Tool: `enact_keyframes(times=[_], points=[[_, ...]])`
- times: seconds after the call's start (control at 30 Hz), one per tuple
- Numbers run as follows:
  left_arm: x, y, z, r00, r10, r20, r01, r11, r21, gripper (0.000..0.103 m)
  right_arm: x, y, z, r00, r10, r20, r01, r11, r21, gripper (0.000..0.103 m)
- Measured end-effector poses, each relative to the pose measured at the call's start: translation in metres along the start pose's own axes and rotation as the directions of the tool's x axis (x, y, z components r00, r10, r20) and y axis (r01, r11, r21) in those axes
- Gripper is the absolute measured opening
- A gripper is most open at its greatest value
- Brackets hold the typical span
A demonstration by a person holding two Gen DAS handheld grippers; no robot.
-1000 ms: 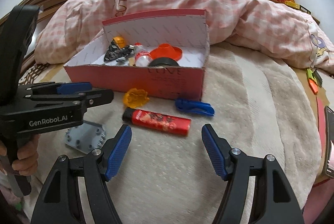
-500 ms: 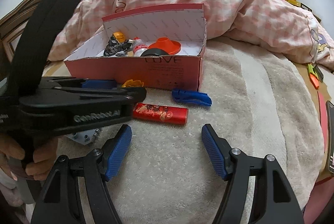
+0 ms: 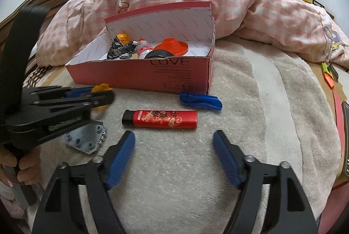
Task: Organize objects
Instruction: 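Grasp the orange flame piece with the left gripper while the right grasps the red lighter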
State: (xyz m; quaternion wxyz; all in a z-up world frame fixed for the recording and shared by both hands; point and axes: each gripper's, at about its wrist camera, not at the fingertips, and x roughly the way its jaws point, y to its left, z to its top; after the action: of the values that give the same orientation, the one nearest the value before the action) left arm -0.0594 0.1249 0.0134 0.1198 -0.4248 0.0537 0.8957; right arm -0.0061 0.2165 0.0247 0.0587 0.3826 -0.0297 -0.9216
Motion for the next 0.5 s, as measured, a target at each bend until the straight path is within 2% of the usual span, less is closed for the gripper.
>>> enact_keyframes(times=[0.13, 0.27, 0.37, 0.5], points=[[-0.002, 0.028, -0.006, 1.0, 0.02, 0.0, -0.02, 0.998, -0.062, 0.023, 0.004, 0.009, 0.003, 1.0, -0.007, -0.014, 0.007, 1.0, -0.009, 0.085], [-0.001, 0.043, -0.008, 1.0, 0.002, 0.005, -0.002, 0.994, -0.108, 0.023, 0.012, 0.015, 0.011, 0.999, -0.012, -0.032, 0.013, 1.0, 0.024, 0.087], [-0.001, 0.041, -0.01, 1.0, 0.002, 0.014, -0.001, 0.995, -0.095, 0.023, 0.018, 0.018, 0.017, 0.999, -0.01, -0.04, 0.013, 0.998, 0.066, 0.089], [0.0, 0.042, -0.012, 1.0, -0.009, 0.028, 0.012, 0.996, -0.094, 0.023, 0.026, 0.025, 0.024, 0.998, -0.046, -0.048, 0.05, 0.996, 0.078, 0.089]])
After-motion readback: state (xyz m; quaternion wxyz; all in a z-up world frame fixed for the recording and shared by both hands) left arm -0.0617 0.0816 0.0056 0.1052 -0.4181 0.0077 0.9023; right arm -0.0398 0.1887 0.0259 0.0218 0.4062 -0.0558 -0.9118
